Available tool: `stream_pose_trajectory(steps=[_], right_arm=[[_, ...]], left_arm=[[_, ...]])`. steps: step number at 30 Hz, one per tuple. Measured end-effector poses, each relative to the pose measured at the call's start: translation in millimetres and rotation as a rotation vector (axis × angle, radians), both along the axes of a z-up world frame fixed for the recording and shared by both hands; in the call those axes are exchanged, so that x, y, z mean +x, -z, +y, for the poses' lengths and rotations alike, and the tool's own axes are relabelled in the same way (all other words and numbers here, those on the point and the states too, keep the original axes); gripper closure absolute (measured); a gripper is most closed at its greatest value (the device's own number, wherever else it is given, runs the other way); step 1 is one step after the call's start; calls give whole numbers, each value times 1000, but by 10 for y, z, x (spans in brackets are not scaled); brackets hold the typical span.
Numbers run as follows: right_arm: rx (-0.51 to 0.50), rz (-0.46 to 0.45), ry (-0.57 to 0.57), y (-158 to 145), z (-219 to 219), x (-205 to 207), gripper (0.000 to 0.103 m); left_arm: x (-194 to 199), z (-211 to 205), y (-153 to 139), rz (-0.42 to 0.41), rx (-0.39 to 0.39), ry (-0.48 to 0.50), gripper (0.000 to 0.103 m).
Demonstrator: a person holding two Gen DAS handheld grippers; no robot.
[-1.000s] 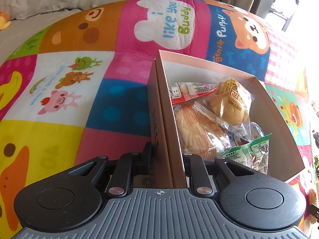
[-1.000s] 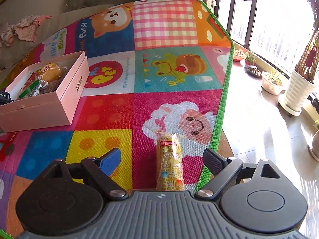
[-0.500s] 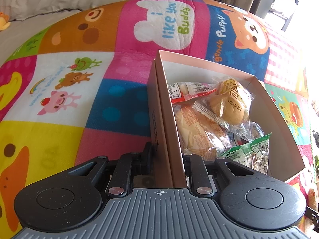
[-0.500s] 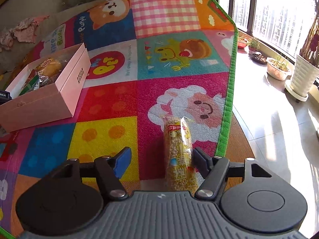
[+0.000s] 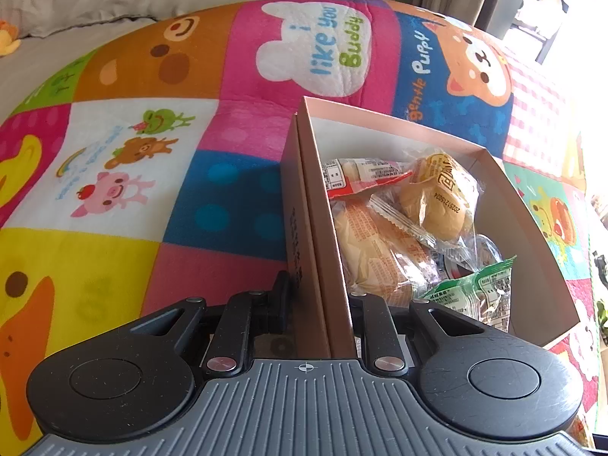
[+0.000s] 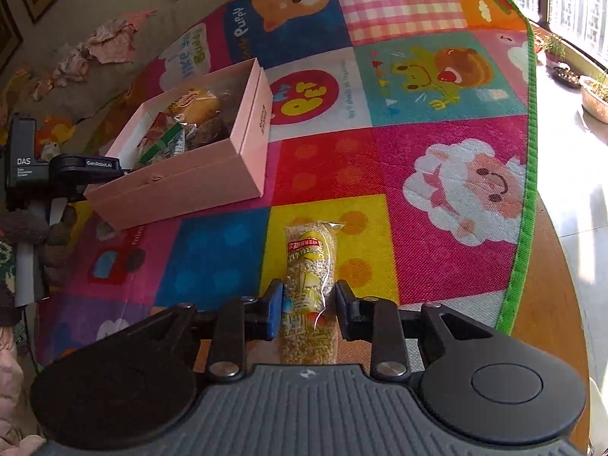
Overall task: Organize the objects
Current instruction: 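Carry the stick snack into the pink box and release it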
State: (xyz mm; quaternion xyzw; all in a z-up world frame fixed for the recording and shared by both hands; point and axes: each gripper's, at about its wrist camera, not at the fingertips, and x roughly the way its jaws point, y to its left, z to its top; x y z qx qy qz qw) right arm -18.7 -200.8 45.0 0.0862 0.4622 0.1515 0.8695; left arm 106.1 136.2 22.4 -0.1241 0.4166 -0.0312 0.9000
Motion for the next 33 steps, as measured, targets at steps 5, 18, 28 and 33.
stream_pose_trajectory(steps=[5,18,28,33], right_arm=[[-49,-91,-138,-420,396,71,75],[-52,-323,-131,-1210,991,1097,75],[-41,-247,-25,-797,970,1580,60],[-80,-259,-101,-568,801,1181,42]], left_arm=[[0,-6,3,0,7,1,82],[-10,-8,4,-7,13,21,82],[-14,11,9,-10,0,21,81],[-15,13,10,-9,3,20,81]])
